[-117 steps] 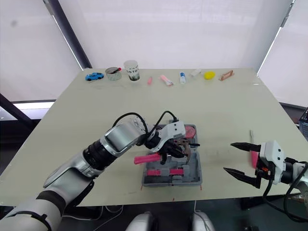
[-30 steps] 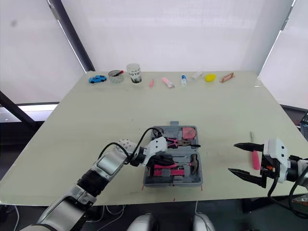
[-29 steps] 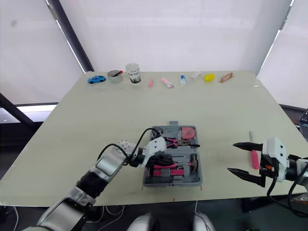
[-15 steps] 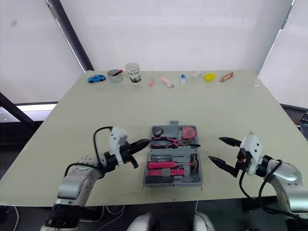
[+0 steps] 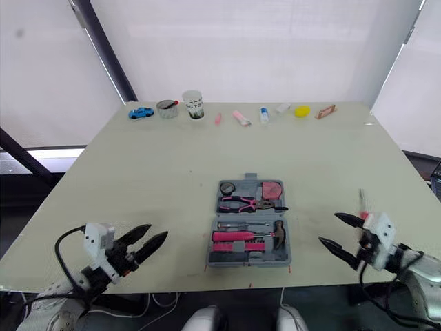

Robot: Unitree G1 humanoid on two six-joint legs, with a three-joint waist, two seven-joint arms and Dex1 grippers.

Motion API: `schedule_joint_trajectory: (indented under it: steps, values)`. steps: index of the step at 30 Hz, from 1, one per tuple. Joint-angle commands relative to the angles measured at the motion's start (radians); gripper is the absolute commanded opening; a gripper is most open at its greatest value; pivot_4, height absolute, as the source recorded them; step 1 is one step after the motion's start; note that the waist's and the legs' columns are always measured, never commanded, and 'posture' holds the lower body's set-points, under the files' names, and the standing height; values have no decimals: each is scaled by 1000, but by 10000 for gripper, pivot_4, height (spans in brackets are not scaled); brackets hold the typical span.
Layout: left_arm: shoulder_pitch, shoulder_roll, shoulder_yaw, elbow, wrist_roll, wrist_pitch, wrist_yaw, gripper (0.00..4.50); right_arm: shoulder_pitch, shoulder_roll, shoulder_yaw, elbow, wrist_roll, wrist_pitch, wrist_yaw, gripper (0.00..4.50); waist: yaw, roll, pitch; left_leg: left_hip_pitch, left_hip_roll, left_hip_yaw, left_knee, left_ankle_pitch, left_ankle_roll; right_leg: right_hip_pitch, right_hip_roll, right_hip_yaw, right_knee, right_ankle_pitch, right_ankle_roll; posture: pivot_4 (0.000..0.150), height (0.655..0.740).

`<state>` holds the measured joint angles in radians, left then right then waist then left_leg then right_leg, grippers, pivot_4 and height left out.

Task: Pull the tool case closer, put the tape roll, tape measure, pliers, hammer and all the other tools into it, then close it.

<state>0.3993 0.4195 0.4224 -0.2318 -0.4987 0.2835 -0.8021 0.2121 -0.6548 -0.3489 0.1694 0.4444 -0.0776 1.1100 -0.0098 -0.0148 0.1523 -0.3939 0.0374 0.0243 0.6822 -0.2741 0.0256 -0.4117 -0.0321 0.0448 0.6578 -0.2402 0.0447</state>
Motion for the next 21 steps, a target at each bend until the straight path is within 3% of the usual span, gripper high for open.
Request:
schedule_joint_trajectory:
  steps: [1, 7, 14, 21]
  values:
    - [48, 3, 50, 10, -25, -47, -18, 44296, 34, -16, -77, 5, 38, -22, 7, 45000, -5, 0, 0, 0, 0, 0, 0, 0, 0, 0, 0, 0, 0, 0, 0, 1500, 7400]
    - [81, -3, 47, 40, -30, -97, -32, 44296, 32, -25, -107, 54, 39, -25, 4, 45000, -5, -1, 0, 4, 1, 0, 0, 0, 0, 0, 0, 3, 1, -2, 4, 1500, 7400]
    - [-134, 62, -66, -115, -129, 70, -12, 44296, -82, 30, -49, -14, -44, 102, -277, 45000, -1, -1, 0, 2, 1, -1, 1, 0, 0, 0, 0, 2, 2, 0, 0, 1500, 7400]
    - [-296, 146, -146, -248, -213, 176, -26, 44296, -228, 100, 35, -48, -167, 374, -606, 45000, -8, 0, 0, 1, 1, -1, 0, 0, 0, -1, 1, 2, 2, 1, 0, 1500, 7400]
